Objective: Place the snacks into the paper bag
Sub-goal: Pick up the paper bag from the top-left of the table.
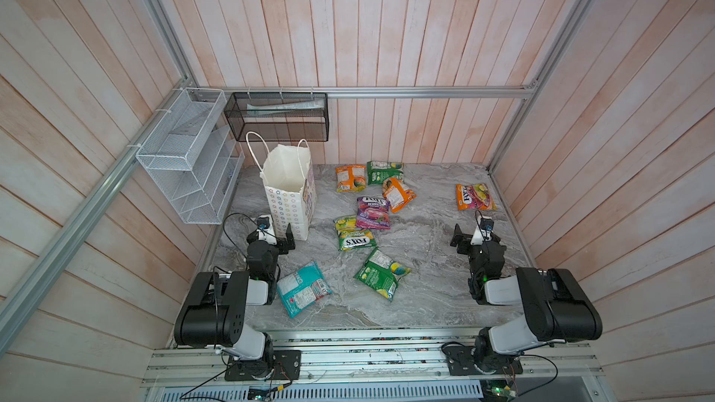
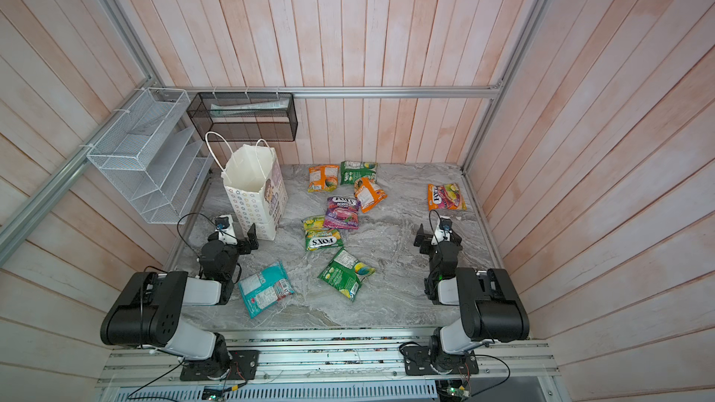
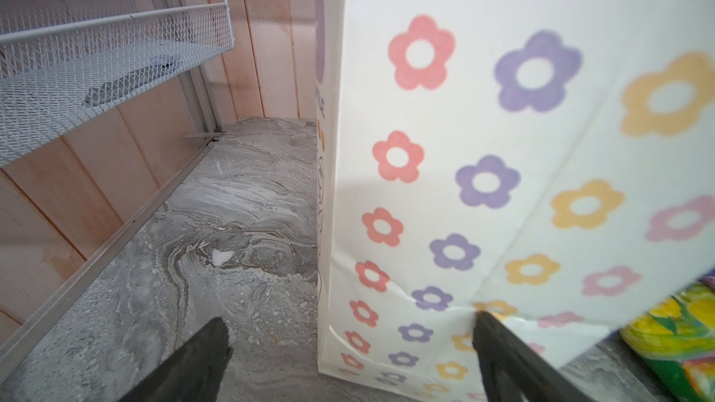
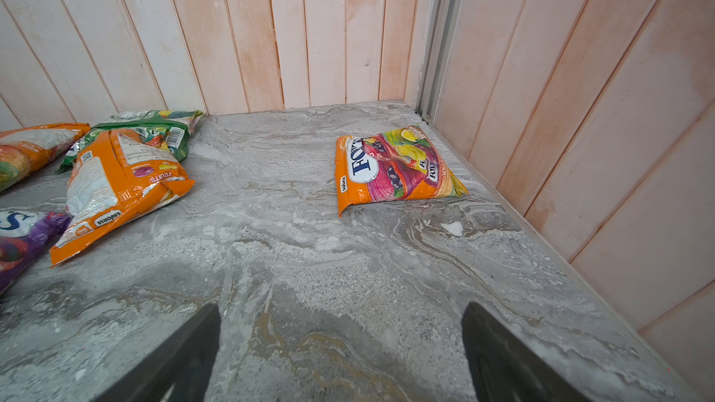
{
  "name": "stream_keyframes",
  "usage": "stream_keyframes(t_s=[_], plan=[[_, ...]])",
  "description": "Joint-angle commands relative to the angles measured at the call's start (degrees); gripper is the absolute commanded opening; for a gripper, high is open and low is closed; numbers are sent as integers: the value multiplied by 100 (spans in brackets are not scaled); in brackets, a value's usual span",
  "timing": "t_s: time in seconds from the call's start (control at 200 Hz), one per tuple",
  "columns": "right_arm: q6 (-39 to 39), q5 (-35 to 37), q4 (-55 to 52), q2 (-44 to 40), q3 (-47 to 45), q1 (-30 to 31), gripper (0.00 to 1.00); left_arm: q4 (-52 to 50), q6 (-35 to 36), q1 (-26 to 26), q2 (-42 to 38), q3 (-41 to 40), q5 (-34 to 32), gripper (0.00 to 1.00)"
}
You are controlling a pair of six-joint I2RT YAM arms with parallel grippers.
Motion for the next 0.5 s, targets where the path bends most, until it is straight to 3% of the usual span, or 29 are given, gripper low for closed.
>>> stream_keyframes(t_s=[0.0,0.405,0.495], plan=[[-68,91,128,52,105,-29,98,130,45,-10,59,111,55,100],[-66,73,146,51,97,-38,98,154,-93,127,40,83,152,100],[21,269,339,19,53,-30,98,-348,-298,26,-434,180,-948,100]])
